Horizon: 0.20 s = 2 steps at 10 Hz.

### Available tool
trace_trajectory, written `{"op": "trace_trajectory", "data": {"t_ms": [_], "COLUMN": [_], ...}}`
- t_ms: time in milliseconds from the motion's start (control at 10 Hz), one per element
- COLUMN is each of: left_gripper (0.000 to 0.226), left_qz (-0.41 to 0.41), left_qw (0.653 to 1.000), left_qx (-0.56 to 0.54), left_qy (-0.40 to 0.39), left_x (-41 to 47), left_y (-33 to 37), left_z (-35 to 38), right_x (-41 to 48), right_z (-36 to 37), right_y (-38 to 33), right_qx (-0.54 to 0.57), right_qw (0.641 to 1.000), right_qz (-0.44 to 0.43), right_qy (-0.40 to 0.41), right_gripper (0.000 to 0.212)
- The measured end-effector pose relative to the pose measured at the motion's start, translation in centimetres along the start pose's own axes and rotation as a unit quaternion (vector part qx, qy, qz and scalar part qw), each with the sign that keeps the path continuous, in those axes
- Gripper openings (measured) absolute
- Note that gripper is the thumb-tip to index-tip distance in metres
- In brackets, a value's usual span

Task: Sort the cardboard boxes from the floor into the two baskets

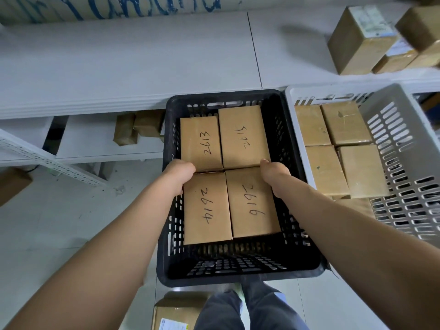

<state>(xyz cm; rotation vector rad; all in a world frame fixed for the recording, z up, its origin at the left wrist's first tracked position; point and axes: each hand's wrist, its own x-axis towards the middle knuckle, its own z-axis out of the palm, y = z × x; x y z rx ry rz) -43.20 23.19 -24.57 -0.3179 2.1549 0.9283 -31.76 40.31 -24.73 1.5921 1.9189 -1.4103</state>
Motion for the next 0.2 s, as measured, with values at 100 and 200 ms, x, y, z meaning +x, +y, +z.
{"op": "trace_trajectory", "data": {"t_ms": [100, 200], "left_gripper": [0.033, 0.025], "left_qz": [0.085, 0.163], "left_qw": [0.996, 0.986], "left_qx": [0.007, -0.003], "left_qy": [0.038, 0.037], "left_x": [-1.5, -4.4], "left_y": [1.2, 2.3], "left_z": [-0.2, -0.5], "right_x": [-1.3, -3.7], "right_z": [-0.3, -0.9], "right_y": [-0.6, -1.1], "right_qx": [0.028, 0.088], "right_qw": [0.999, 0.994], "right_qz": [-0.032, -0.064], "right_qy": [0.007, 0.005], "right_gripper": [0.049, 0.050]}}
